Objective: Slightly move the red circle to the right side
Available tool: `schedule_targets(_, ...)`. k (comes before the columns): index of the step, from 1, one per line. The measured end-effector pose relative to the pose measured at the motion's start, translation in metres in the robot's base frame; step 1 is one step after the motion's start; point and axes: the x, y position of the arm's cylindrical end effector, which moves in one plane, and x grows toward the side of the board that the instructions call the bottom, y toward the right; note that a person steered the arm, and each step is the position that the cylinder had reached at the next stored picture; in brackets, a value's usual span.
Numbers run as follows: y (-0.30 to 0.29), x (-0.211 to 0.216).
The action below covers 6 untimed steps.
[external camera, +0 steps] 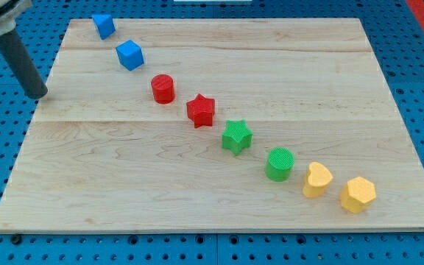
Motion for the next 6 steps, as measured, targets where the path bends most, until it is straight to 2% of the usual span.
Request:
schedule_targets(2,-0.011,-0.032)
schedule_targets(6,-0.011,-0.046)
